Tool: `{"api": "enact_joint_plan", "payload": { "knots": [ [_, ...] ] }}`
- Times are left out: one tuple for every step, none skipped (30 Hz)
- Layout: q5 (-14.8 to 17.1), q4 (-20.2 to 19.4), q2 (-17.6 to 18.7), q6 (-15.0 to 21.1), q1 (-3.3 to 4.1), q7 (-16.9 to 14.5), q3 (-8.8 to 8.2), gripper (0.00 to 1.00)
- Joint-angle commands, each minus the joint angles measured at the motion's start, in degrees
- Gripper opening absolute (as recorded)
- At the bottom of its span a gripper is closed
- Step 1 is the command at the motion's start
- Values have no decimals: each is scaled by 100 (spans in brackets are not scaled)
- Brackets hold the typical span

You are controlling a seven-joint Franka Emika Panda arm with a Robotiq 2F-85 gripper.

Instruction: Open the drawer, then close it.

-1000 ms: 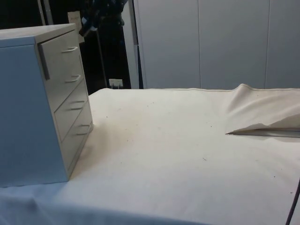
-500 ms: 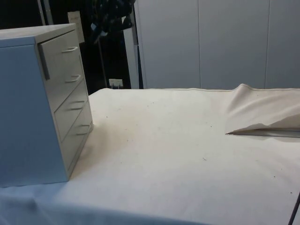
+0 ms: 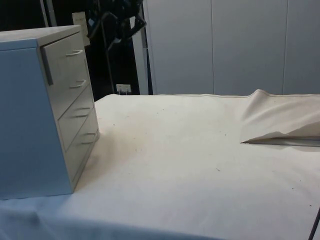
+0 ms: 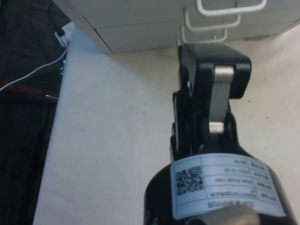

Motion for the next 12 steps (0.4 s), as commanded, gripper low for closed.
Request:
{"api": "enact_joint_plan", "payload": {
  "knots": [
    [11, 6, 17, 86, 11, -17, -6, 47],
    [11, 6, 17, 92, 11, -23, -11, 52],
    [11, 11, 23, 97, 11, -23, -11, 57],
    [0, 11, 17, 17, 0, -17, -6, 63],
    [11, 11, 23, 103, 11, -29, -11, 63],
    [11, 11, 23, 103, 11, -34, -11, 67],
    [17, 11, 29, 109, 11, -34, -11, 75],
    [17, 11, 23, 103, 11, -34, -11, 80],
    [11, 6, 23, 92, 6, -29, -6, 86],
    [11, 11, 23, 74, 6, -29, -6, 96],
    [11, 11, 23, 63, 6, -29, -6, 99],
    [6, 11, 23, 57, 0, -29, -6, 100]
  ]
}}
